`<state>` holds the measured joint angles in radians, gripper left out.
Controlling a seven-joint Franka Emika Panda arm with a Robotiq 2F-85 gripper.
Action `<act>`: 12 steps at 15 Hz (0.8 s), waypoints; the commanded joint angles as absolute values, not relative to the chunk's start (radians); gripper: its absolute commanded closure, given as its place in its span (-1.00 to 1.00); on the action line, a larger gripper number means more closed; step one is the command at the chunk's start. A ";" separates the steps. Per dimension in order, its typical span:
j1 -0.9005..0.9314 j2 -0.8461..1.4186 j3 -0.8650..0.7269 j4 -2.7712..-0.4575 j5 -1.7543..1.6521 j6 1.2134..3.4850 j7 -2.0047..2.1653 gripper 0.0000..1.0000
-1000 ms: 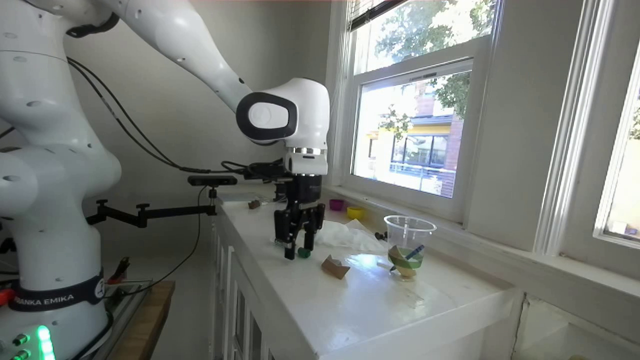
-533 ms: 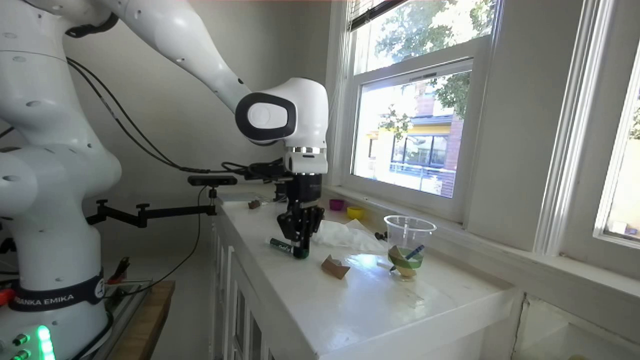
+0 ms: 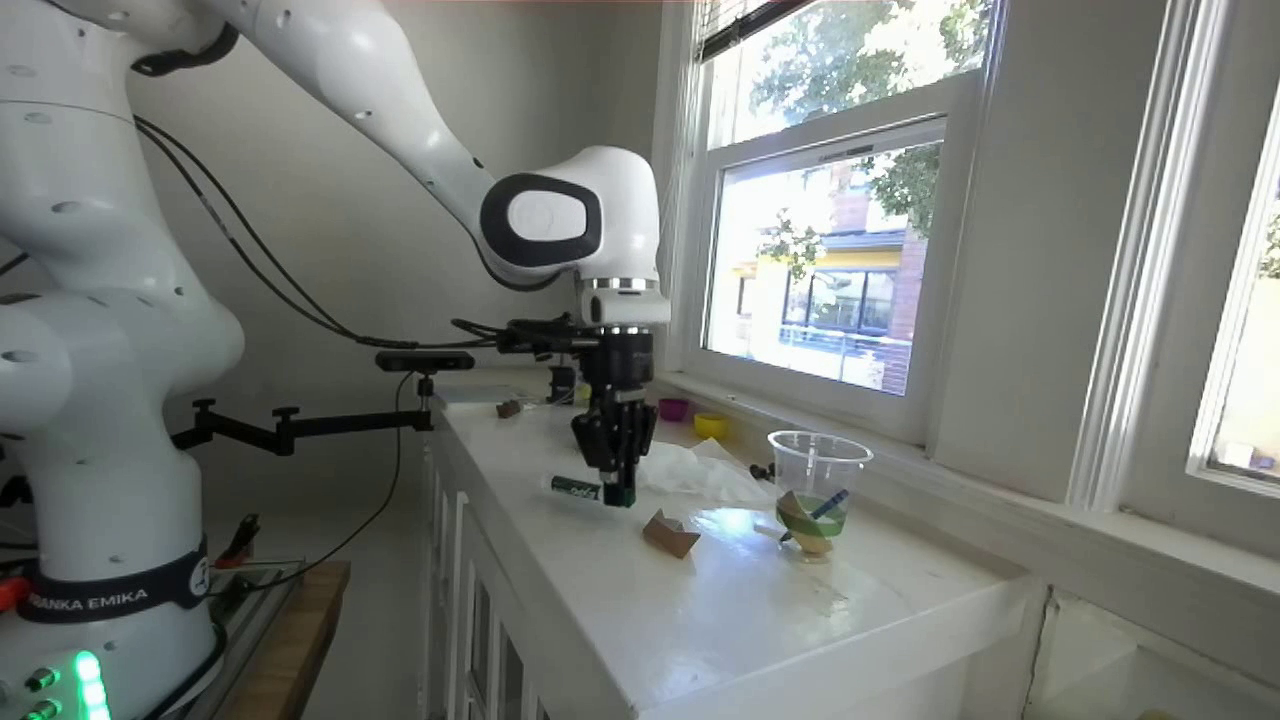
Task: Put the marker into the plastic cup
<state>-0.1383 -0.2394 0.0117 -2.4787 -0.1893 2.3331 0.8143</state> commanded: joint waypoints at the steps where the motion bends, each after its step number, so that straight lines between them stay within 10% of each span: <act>1: -0.164 -0.192 0.057 -2.291 -0.386 2.226 0.838 0.90; 12: -0.070 -0.021 0.081 -1.989 -0.972 2.209 0.825 0.90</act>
